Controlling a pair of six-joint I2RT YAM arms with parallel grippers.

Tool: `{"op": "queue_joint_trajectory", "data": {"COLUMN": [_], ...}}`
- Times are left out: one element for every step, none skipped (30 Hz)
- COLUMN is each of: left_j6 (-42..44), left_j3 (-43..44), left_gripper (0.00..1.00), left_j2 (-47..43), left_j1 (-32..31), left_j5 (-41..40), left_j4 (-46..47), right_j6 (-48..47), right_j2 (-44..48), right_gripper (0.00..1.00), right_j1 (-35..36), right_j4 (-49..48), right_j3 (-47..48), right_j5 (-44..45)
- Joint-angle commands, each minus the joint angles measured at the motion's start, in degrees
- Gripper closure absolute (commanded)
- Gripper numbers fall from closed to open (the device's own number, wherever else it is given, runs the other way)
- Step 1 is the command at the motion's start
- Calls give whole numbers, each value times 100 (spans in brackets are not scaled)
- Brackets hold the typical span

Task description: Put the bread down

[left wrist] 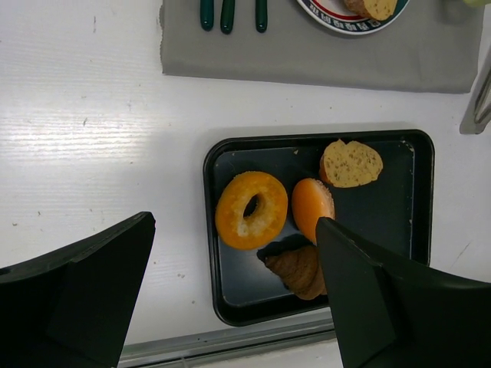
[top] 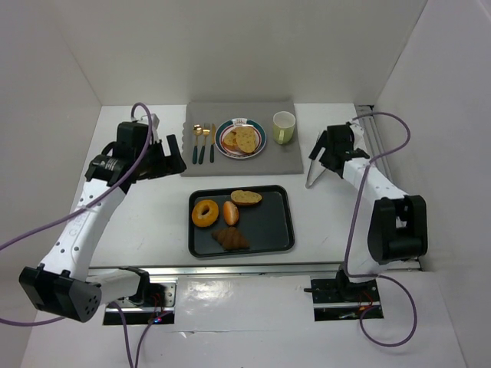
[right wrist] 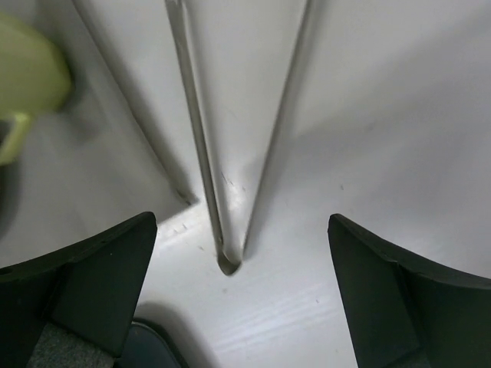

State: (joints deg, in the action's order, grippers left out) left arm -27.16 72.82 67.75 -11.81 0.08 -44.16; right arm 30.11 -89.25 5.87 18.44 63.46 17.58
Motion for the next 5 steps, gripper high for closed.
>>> {"op": "queue_joint_trajectory", "data": {"left_j6": [61, 61, 61, 61, 61], "left_j3": [329, 330, 330, 330, 330], "left_gripper": [0, 0, 0, 0, 0], "left_j2": [90, 90, 90, 90, 90], "left_j1": [30, 30, 30, 30, 30], "left_j5": [115, 115, 115, 115, 115], "left_j4": [110, 110, 110, 110, 110], "right_j6": [153, 153, 58, 57, 57], "right_j2": [215, 215, 215, 215, 163], "right_gripper": [0, 0, 0, 0, 0], "right_j1": [37, 37, 37, 37, 37], "right_j4": [-165, -87, -25, 71, 133], "right_j3": [-413, -414, -414, -414, -344], "right_j5": [-62, 86, 140, 210, 358]}}
